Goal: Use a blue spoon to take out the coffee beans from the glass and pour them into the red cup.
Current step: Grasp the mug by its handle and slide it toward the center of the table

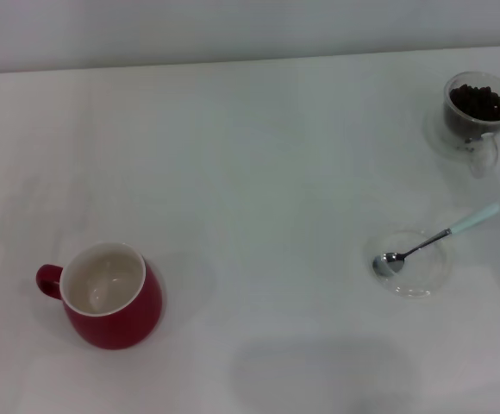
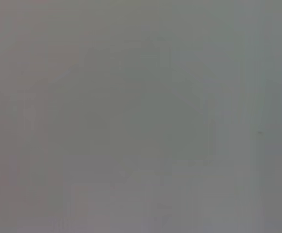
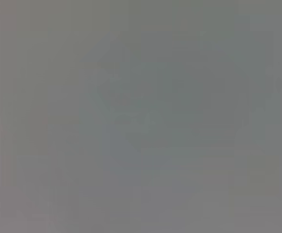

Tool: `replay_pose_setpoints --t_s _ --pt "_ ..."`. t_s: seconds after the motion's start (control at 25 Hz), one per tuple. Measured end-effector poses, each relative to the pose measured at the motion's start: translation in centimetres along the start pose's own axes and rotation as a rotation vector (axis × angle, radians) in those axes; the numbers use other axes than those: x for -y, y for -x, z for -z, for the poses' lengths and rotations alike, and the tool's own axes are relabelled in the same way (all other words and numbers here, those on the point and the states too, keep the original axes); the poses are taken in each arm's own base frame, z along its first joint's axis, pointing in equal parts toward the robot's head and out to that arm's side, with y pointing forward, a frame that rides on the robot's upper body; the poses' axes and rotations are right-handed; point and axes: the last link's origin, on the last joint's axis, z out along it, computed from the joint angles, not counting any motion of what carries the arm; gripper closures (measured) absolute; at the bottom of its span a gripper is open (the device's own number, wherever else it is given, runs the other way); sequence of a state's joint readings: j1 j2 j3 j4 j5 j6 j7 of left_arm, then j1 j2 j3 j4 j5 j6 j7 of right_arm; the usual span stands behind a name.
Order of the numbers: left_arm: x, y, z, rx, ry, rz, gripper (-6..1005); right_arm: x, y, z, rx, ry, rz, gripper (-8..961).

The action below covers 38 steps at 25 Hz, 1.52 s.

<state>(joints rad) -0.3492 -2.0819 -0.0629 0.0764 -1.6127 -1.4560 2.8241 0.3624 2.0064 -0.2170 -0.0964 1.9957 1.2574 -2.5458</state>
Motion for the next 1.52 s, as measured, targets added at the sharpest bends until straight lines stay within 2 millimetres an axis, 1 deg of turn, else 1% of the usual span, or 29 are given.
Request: replay_pose_setpoints --t_s 0.2,0.56,0.76,1.08,1.2,1.24,1.32,1.4,1.52 --pt "-0.6 0.2 0.4 -0.003 -0.008 0.034 308 1.1 0.5 0.1 0.045 -0.090 -0.024 87" --pt "-1.2 0.5 0.7 0.001 -0.018 0.073 324 2.2 0.5 0.4 0.022 -0.124 0.024 87" --pt "-1.7 0.7 0.8 0.005 -0.017 0.099 332 2.5 0.6 0.7 0.026 -0.132 0.028 87" --pt "-2.5 1.0 0.8 0.012 -0.015 0.131 346 2.7 0.2 0.6 0.000 -0.153 0.061 88" --pt "-2.9 1.1 0.8 0.017 -0.007 0.145 351 2.7 0.1 0.4 -0.008 -0.156 0.063 88" --pt "-3.5 1.2 0.8 0.021 0.015 0.155 353 2.7 0.1 0.4 -0.009 -0.156 0.062 88" --pt "-3.9 1.2 1.0 0.023 0.043 0.154 356 2.7 0.1 0.4 -0.011 -0.157 0.063 87" --pt "-4.6 1.3 1.4 0.037 0.095 0.148 359 2.6 0.0 0.4 -0.015 -0.155 0.070 87" --pt "-5.2 1.7 2.8 0.061 0.151 0.143 365 2.6 0.0 0.4 -0.020 -0.149 0.078 87"
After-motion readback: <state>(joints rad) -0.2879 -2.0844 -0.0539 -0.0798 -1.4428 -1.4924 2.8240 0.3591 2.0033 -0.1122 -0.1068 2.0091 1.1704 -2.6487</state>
